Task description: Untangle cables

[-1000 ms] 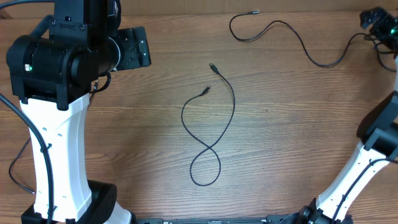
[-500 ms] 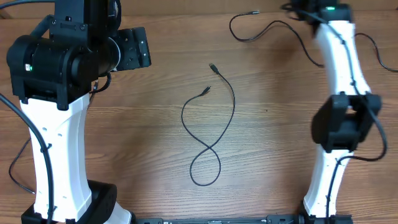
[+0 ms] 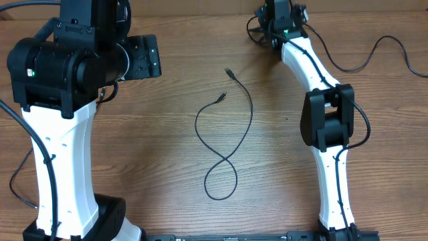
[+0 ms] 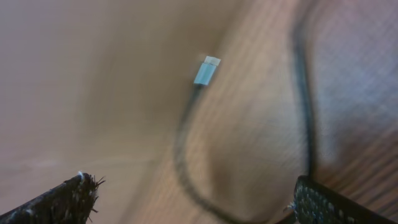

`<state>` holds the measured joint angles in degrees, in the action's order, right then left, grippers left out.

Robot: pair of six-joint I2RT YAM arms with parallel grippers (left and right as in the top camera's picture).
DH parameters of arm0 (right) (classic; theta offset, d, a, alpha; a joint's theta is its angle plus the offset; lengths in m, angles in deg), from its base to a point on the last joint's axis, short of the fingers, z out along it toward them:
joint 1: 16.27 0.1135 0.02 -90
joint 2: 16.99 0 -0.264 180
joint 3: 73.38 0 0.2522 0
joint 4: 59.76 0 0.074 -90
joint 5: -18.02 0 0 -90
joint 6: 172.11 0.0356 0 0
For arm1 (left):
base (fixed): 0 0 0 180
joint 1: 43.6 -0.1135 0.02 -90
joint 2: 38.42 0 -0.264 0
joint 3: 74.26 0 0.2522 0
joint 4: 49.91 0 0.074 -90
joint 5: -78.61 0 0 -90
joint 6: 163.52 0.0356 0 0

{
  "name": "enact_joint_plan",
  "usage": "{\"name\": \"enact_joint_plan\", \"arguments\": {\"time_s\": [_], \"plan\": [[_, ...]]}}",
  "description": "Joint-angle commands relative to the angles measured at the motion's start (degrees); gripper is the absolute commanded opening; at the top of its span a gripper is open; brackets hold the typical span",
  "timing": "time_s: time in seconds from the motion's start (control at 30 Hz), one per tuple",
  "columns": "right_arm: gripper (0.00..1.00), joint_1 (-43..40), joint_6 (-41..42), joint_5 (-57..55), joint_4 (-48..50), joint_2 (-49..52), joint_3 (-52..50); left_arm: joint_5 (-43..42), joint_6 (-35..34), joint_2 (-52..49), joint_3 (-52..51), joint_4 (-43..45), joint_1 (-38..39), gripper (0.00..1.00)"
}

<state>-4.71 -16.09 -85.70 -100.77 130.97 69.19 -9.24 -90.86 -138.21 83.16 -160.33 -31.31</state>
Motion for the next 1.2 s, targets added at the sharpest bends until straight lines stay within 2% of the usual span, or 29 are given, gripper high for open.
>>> {"name": "enact_joint_plan", "arguments": {"time_s": [0.0, 0.23, 0.47, 0.63, 0.67, 0.7, 0.73, 0.8, 1.17], "plan": [[1.00, -0.8, 2.2, 0.9, -0.1, 1.7, -0.2, -0.3, 1.6, -0.2, 0.3, -0.1, 0.2, 0.82], [1.00, -0.9, -4.5, 0.3, -0.1, 3.7, -0.2, -0.3, 1.5, -0.2, 0.3, -0.1, 0.2, 0.82], [1.00, -2.9, -2.8, 1.0, -9.8, 4.5, -0.2, -0.7, 1.5, -0.2, 0.3, -0.1, 0.2, 0.79], [1.00, -3.5, -2.9, 8.2, -10.2, 4.5, -0.2, -0.7, 1.5, -0.2, 0.3, -0.1, 0.2, 0.78], [0.97, -3.5, -3.1, 8.8, -10.2, 4.5, -0.2, -0.7, 1.5, -0.2, 0.3, -0.1, 0.2, 0.78], [0.89, -3.5, -3.9, 8.8, -10.2, 4.5, -0.2, -0.7, 1.5, -0.2, 0.3, -0.1, 0.2, 0.78], [0.85, -3.5, -6.1, 8.7, -10.2, 4.5, -0.2, -0.7, 1.5, -0.2, 0.3, -0.1, 0.2, 0.78], [0.84, -3.5, -9.7, 8.3, -10.1, 4.8, -0.2, -0.7, 1.5, -0.2, 0.3, -0.1, 0.2, 0.78], [0.81, -3.8, -8.6, 14.4, -8.4, 12.7, -0.2, -0.7, 1.5, -0.2, 0.3, -0.1, 0.2, 0.78]]}}
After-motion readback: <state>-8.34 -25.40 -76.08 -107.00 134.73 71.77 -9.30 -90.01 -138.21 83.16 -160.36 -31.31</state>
